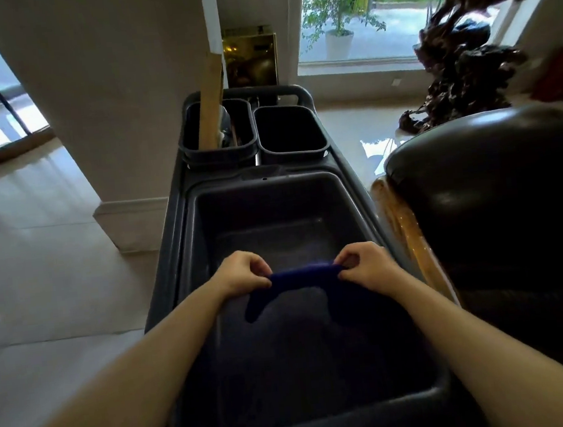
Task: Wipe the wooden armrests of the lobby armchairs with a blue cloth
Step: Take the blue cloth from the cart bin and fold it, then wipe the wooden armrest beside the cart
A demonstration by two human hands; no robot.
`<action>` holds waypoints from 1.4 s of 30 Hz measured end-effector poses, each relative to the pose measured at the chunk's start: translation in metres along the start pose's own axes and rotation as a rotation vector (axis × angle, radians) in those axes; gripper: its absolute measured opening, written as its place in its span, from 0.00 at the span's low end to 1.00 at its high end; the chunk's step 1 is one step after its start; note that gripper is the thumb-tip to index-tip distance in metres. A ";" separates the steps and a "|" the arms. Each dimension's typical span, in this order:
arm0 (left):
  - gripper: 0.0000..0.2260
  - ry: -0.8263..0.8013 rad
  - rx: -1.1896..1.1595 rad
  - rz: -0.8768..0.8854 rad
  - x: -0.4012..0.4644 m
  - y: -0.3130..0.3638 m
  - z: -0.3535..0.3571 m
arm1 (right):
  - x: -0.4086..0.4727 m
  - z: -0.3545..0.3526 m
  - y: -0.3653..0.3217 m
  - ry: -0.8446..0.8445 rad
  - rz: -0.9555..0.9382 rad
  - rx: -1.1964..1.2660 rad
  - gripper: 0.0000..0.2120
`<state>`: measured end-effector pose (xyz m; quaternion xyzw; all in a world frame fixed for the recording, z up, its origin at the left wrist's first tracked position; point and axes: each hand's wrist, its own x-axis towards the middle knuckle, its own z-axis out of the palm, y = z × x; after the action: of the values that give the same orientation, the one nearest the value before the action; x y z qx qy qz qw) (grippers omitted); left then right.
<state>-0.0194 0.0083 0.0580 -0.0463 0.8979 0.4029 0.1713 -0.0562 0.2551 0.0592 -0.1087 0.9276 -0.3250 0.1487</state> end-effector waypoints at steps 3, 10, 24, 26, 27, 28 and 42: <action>0.06 -0.001 -0.009 0.096 -0.008 0.037 -0.015 | -0.014 -0.041 -0.011 0.083 -0.071 0.032 0.10; 0.06 0.068 0.034 0.278 -0.028 0.143 -0.015 | -0.061 -0.144 -0.003 0.203 -0.153 0.041 0.09; 0.08 0.149 -0.035 0.322 -0.041 0.305 0.204 | -0.174 -0.290 0.196 0.175 -0.119 -0.046 0.12; 0.10 0.138 -0.073 0.293 -0.040 0.308 0.241 | -0.185 -0.293 0.227 0.170 -0.104 -0.043 0.13; 0.11 0.130 -0.078 0.277 -0.041 0.309 0.256 | -0.190 -0.290 0.241 0.164 -0.088 -0.031 0.13; 0.11 0.113 -0.079 0.257 -0.041 0.309 0.273 | -0.194 -0.288 0.256 0.148 -0.065 -0.015 0.13; 0.11 -0.024 -0.030 -0.050 0.061 0.205 0.452 | -0.142 -0.144 0.455 -0.077 0.227 0.168 0.12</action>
<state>0.0006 0.4829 -0.0966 -0.0664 0.8881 0.4125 0.1915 -0.0212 0.7275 -0.0934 -0.0028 0.8972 -0.3780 0.2284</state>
